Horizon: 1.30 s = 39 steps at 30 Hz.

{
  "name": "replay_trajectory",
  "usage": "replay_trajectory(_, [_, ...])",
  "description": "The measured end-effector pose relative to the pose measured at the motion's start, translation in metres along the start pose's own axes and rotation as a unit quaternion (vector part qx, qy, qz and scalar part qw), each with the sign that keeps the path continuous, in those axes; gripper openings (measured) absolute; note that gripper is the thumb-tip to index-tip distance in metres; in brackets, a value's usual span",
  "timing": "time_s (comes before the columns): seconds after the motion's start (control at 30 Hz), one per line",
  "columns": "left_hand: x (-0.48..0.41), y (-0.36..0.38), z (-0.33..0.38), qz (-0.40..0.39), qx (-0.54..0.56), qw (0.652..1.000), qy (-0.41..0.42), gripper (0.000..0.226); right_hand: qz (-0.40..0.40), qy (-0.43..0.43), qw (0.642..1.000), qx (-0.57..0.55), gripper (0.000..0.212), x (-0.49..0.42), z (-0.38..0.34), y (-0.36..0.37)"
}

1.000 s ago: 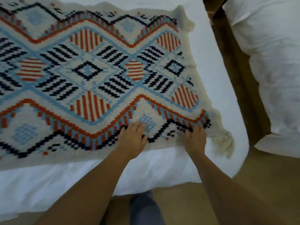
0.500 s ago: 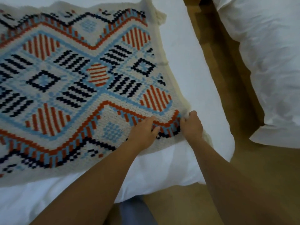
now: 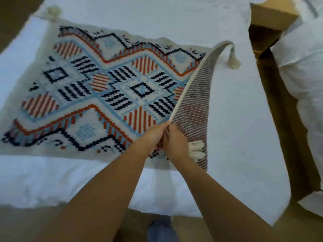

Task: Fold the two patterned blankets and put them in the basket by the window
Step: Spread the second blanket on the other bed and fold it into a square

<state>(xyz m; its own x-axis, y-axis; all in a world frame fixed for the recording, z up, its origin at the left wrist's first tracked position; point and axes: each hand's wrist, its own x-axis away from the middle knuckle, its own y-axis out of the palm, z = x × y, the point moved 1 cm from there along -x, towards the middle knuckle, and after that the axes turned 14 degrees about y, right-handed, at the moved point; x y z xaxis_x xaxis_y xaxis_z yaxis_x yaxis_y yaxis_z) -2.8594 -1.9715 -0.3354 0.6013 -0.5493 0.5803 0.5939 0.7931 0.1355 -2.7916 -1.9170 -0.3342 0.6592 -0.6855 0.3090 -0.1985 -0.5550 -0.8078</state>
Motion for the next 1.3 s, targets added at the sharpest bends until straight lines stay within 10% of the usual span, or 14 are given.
replay_trajectory(0.73, [0.049,-0.466,-0.014,0.229,-0.05,0.971,0.045,0.022,-0.162,-0.13,0.978,-0.035,0.028,0.099,-0.335,0.306])
replay_trajectory(1.1, [0.015,-0.576,-0.024,0.184,-0.151,0.97,0.042,0.022,-0.193,-0.074,0.978,-0.006,0.018,0.09,-0.407,0.387])
replay_trajectory(1.3, [0.011,-0.613,-0.033,0.036,-0.23,0.971,0.054,0.017,-0.141,0.056,0.988,0.002,0.024,0.106,-0.423,0.434])
